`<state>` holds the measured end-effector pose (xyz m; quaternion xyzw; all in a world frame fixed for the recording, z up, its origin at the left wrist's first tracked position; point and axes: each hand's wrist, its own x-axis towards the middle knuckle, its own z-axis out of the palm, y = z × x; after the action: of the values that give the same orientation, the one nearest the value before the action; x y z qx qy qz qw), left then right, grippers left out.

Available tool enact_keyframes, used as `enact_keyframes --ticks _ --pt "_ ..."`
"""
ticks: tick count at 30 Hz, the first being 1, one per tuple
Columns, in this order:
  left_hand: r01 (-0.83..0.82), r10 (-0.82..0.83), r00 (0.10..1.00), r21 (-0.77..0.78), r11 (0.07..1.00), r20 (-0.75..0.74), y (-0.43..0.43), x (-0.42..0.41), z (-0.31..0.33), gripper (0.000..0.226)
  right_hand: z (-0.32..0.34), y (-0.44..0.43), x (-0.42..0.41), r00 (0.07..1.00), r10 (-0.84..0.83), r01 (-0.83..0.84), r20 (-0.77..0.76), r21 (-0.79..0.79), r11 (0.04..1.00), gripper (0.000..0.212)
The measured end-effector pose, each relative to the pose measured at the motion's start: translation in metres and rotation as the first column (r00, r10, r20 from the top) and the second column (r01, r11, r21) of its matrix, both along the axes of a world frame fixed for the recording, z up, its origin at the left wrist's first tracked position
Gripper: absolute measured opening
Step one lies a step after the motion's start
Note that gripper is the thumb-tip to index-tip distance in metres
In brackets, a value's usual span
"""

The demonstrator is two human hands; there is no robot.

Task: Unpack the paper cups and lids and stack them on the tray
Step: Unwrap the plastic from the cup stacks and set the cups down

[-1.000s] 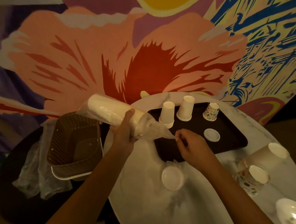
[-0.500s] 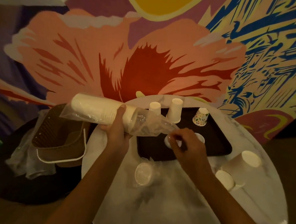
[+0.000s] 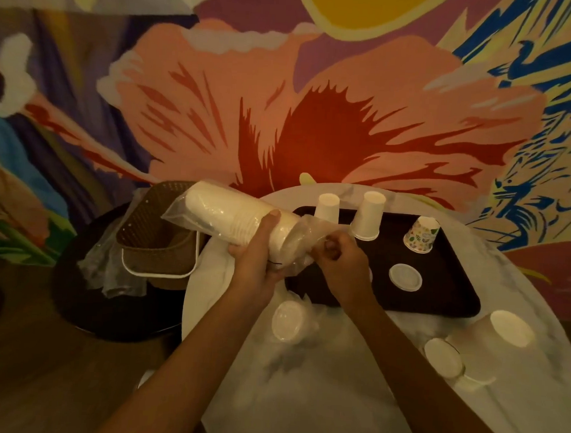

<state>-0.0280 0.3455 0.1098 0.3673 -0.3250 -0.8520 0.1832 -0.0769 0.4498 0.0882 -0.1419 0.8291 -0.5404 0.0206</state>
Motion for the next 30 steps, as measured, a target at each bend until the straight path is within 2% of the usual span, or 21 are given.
enact_keyframes --ticks 3,6,8,11,14,17,20,22,24,27,29,30 --pt "-0.087 0.085 0.996 -0.052 0.995 -0.026 -0.010 -0.003 -0.005 0.083 0.002 0.006 -0.005 0.999 0.042 -0.041 -0.029 0.004 0.999 0.025" --pt "-0.180 0.178 0.984 -0.069 0.981 -0.025 -0.023 -0.007 -0.002 0.086 0.000 0.019 -0.005 0.991 0.124 -0.120 -0.044 0.076 0.990 0.023" --pt "-0.175 0.174 0.985 -0.041 0.984 -0.016 -0.032 -0.011 0.000 0.087 0.000 0.026 -0.002 0.983 0.175 -0.170 -0.056 0.091 0.981 0.019" --pt "-0.150 0.152 0.988 0.054 0.987 -0.039 -0.043 -0.015 0.001 0.088 -0.003 0.037 -0.003 0.978 0.205 -0.205 -0.026 0.000 0.979 0.015" --pt "-0.094 0.106 0.990 0.119 0.988 -0.097 -0.049 -0.014 0.002 0.080 -0.003 0.048 -0.002 0.971 0.237 -0.236 0.015 -0.031 0.971 0.012" --pt "-0.112 0.117 0.989 0.058 0.992 -0.090 -0.047 -0.013 0.000 0.085 -0.003 0.063 -0.007 0.971 0.230 -0.230 0.068 -0.004 0.973 0.022" --pt "-0.099 0.090 0.994 -0.164 0.982 -0.062 -0.034 -0.008 -0.009 0.093 -0.002 0.082 -0.020 0.993 0.045 -0.030 0.113 -0.126 0.992 0.015" --pt "-0.003 -0.004 1.000 -0.371 0.929 -0.019 -0.018 -0.002 -0.021 0.098 0.004 0.092 -0.027 0.987 -0.077 0.106 0.139 -0.212 0.972 0.015" --pt "0.132 -0.111 0.991 -0.548 0.826 0.072 0.003 0.004 -0.034 0.105 0.014 0.095 -0.028 0.990 -0.067 0.097 0.127 -0.245 0.965 0.020" --pt "0.295 -0.272 0.951 -0.700 0.650 0.148 0.037 0.014 -0.052 0.107 0.035 0.090 -0.019 0.991 0.114 -0.092 0.075 -0.247 0.965 0.037" --pt "0.361 -0.352 0.917 -0.771 0.525 0.190 0.055 0.019 -0.063 0.110 0.047 0.087 -0.009 0.953 0.292 -0.272 0.077 -0.199 0.941 0.062" --pt "0.393 -0.403 0.894 -0.776 0.493 0.197 0.061 0.022 -0.068 0.108 0.051 0.086 -0.004 0.928 0.363 -0.345 0.083 -0.175 0.922 0.075"
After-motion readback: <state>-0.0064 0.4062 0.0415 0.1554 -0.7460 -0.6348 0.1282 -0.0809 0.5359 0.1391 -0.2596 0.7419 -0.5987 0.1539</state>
